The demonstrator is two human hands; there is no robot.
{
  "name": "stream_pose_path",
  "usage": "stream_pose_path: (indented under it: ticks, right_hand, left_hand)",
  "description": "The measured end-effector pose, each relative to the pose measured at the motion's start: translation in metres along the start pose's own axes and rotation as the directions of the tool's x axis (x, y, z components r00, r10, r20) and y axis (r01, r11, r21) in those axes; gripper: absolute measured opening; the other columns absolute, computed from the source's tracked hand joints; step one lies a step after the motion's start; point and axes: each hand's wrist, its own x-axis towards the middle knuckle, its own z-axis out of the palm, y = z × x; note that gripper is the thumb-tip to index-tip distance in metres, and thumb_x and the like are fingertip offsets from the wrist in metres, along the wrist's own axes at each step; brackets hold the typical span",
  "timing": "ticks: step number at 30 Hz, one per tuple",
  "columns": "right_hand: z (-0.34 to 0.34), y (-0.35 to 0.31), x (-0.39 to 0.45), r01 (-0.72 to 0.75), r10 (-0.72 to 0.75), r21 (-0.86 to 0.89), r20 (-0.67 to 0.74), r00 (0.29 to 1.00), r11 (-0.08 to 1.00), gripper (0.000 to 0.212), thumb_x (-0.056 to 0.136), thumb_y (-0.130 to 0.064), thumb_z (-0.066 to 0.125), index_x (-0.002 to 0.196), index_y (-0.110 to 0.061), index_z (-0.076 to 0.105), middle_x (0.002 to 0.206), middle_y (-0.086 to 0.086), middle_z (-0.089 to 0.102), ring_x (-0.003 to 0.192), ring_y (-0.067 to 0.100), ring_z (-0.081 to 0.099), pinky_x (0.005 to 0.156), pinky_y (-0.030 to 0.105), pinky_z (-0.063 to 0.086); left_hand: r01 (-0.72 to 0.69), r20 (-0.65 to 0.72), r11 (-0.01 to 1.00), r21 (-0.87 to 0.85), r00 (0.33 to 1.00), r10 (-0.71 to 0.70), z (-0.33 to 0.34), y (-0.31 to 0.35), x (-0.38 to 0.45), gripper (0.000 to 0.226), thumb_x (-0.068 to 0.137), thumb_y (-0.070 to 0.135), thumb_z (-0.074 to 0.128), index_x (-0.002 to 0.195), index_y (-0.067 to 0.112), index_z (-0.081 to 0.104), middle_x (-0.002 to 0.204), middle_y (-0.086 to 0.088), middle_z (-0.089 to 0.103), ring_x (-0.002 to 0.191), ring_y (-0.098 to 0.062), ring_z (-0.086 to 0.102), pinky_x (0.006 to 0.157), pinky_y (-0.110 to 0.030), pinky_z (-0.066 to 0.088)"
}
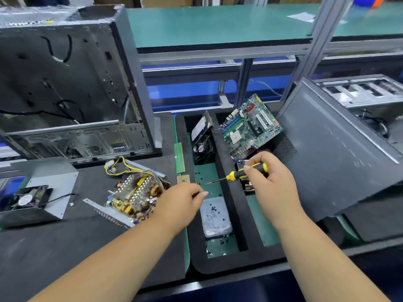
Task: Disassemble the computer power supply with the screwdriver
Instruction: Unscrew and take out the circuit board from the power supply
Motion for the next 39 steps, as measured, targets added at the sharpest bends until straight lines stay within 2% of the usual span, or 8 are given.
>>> stream_pose_path:
  ticks: [4, 7, 9, 12, 16, 19, 23, 39]
  right_hand:
    - [-0.005, 0.006, 0.000, -0.025, 0.025, 0.001, -0.026, 0.999, 1.000, 0.012, 0.089, -0.019, 0.060, 0.082, -0.027, 0.055, 0.072, -0.009, 0.071, 0.046, 0.006, 0.033, 0.042, 0.016, 0.030]
    - [-0.005, 0.008, 0.001, -0.036, 0.036, -0.003, -0.063, 0.997, 0.999, 0.013, 0.088, -0.018, 0.060, 0.081, -0.028, 0.056, 0.062, -0.014, 0.063, 0.046, 0.005, 0.035, 0.042, 0.013, 0.032]
    - [-0.003, 0.009, 0.003, -0.047, 0.047, 0.000, -0.065, 0.997, 0.999, 0.014, 0.089, -0.018, 0.061, 0.080, -0.028, 0.056, 0.061, -0.010, 0.061, 0.046, 0.004, 0.036, 0.043, 0.013, 0.032]
    - [0.002, 0.007, 0.004, -0.050, 0.050, 0.005, -0.048, 0.998, 0.999, 0.015, 0.090, -0.018, 0.061, 0.081, -0.028, 0.056, 0.063, -0.013, 0.061, 0.047, 0.004, 0.037, 0.044, 0.012, 0.033]
    - [0.015, -0.001, 0.004, -0.049, 0.049, -0.005, -0.025, 0.998, 0.999, 0.015, 0.090, -0.017, 0.060, 0.080, -0.027, 0.056, 0.064, -0.022, 0.063, 0.047, 0.003, 0.040, 0.044, 0.012, 0.032]
    - [0.026, -0.008, 0.004, -0.051, 0.051, 0.005, 0.003, 0.999, 0.999, 0.015, 0.091, -0.018, 0.059, 0.081, -0.029, 0.056, 0.065, -0.019, 0.064, 0.046, 0.006, 0.039, 0.044, 0.015, 0.030]
    - [0.043, -0.019, 0.002, -0.044, 0.044, -0.024, 0.006, 0.999, 0.999, 0.016, 0.091, -0.018, 0.059, 0.081, -0.030, 0.055, 0.061, -0.020, 0.063, 0.045, 0.007, 0.036, 0.047, 0.023, 0.031]
    - [0.103, -0.071, -0.034, -0.076, 0.059, -0.124, -0.138, 0.989, 0.989, 0.015, 0.091, -0.015, 0.061, 0.081, -0.026, 0.057, 0.055, -0.022, 0.056, 0.043, 0.006, 0.035, 0.039, 0.013, 0.030]
  left_hand:
    - [-0.052, -0.004, 0.998, 0.035, 0.999, 0.052, 0.001, 0.013, 0.011, 0.032, 0.101, 0.041, 0.044, 0.083, 0.022, 0.063, 0.080, 0.007, 0.059, 0.084, -0.018, 0.053, 0.073, -0.035, 0.045]
    - [-0.140, 0.023, 0.984, 0.106, 0.990, 0.138, -0.009, 0.016, 0.019, 0.040, 0.101, 0.043, 0.043, 0.135, 0.026, 0.056, 0.112, 0.005, 0.062, 0.109, -0.020, 0.052, 0.097, -0.038, 0.041]
    - [-0.185, 0.005, 0.973, 0.140, 0.982, 0.186, -0.020, 0.009, 0.022, 0.047, 0.101, 0.040, 0.044, 0.144, 0.023, 0.047, 0.123, 0.003, 0.059, 0.117, -0.021, 0.049, 0.102, -0.038, 0.037]
    - [-0.196, -0.080, 0.971, 0.135, 0.975, 0.208, -0.047, -0.013, 0.023, 0.040, 0.098, 0.017, 0.049, 0.137, 0.018, 0.055, 0.126, -0.001, 0.061, 0.119, -0.024, 0.051, 0.104, -0.039, 0.038]
    - [-0.027, -0.100, 0.982, 0.188, 0.994, 0.047, -0.083, -0.059, 0.018, 0.059, 0.081, 0.000, 0.050, 0.137, 0.020, 0.054, 0.136, 0.001, 0.054, 0.130, -0.021, 0.043, 0.111, -0.037, 0.033]
    - [0.074, -0.019, 0.935, 0.347, 0.997, -0.072, -0.100, -0.098, 0.016, 0.066, 0.079, 0.007, 0.056, 0.143, 0.021, 0.046, 0.143, 0.000, 0.047, 0.135, -0.022, 0.038, 0.112, -0.038, 0.032]
    - [0.010, 0.055, 0.875, 0.484, 0.998, -0.042, -0.108, -0.136, 0.018, 0.066, 0.081, 0.035, 0.073, 0.141, 0.023, 0.047, 0.141, 0.005, 0.049, 0.132, -0.018, 0.042, 0.108, -0.033, 0.034]
    - [-0.130, 0.087, 0.878, 0.462, 0.991, 0.101, -0.115, -0.173, 0.046, 0.052, 0.084, 0.069, 0.054, 0.114, 0.026, 0.055, 0.109, 0.003, 0.058, 0.101, -0.022, 0.059, 0.076, -0.036, 0.048]
